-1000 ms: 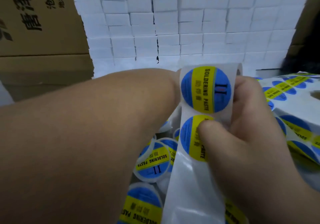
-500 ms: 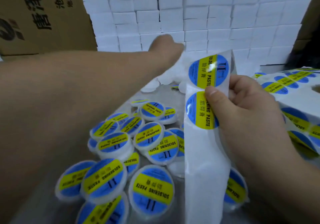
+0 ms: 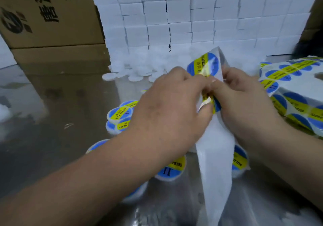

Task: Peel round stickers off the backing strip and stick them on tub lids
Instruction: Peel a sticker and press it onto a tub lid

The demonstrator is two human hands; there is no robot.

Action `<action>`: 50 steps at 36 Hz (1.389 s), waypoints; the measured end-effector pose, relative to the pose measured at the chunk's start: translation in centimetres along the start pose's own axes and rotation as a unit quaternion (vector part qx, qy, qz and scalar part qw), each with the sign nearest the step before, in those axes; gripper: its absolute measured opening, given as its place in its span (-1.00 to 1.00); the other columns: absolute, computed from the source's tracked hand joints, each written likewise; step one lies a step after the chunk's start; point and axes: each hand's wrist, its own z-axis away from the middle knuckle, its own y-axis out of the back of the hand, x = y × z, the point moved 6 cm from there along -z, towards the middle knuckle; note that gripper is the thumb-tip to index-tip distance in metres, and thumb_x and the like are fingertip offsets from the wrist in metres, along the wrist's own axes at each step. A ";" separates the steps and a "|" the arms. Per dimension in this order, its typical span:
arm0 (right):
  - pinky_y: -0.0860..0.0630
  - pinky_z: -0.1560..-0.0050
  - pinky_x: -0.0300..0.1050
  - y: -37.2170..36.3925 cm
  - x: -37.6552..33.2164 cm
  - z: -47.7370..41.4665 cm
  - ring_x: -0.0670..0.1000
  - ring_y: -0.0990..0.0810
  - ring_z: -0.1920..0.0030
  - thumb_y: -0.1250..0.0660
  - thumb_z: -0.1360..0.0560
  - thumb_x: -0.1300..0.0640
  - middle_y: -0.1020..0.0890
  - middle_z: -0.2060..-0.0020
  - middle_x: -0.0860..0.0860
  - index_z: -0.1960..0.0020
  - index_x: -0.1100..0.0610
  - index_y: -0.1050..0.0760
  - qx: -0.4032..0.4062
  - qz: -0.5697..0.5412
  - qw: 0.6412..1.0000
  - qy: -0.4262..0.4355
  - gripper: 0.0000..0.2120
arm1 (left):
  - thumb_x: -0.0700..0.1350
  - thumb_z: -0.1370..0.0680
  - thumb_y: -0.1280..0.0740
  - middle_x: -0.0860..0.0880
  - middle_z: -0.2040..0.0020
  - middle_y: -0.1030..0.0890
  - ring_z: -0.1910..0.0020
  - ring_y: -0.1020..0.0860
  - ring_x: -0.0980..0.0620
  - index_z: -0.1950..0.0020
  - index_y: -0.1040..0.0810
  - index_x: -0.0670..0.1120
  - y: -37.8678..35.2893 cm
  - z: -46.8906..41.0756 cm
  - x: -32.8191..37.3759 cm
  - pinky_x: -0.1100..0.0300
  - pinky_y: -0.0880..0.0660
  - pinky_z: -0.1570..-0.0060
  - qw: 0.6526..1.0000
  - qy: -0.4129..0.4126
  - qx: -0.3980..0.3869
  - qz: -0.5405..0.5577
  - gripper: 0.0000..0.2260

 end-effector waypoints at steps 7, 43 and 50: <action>-0.55 0.14 -0.01 -1.0 0.0 0.2 0.00 -0.64 0.21 -0.32 -0.20 0.21 -0.67 0.20 0.01 -0.08 0.02 -0.41 -0.074 -0.207 0.974 -0.056 -0.55 | -0.01 -0.45 -0.33 0.10 0.01 -0.49 0.04 -0.38 0.17 -0.11 -0.55 0.07 -0.3 -0.5 -2.0 0.28 -0.30 0.08 0.994 0.036 0.080 0.061 -0.77; -0.47 0.32 -0.23 -0.5 -0.9 0.3 -0.12 -0.51 0.38 -0.23 -0.39 0.22 -0.53 0.13 -0.30 -0.03 -0.43 -0.29 -0.058 0.132 0.980 0.134 -0.48 | 0.13 -0.53 -0.23 0.02 0.34 -0.55 0.35 -0.47 0.12 0.26 -0.54 0.04 1.2 -0.7 -9.4 0.21 -0.43 0.32 0.890 0.261 0.195 0.320 -0.74; -0.32 0.36 -0.49 0.5 -2.5 0.8 -0.19 -0.47 0.40 -0.21 -0.35 0.32 -0.45 -0.08 -0.23 -0.10 -0.36 -0.31 0.034 0.179 0.958 0.221 -0.41 | 0.22 -0.48 -0.23 0.05 0.30 -0.50 0.38 -0.43 0.18 0.25 -0.49 0.02 0.9 -0.5 -8.2 0.40 -0.37 0.43 0.924 0.209 0.159 0.276 -0.70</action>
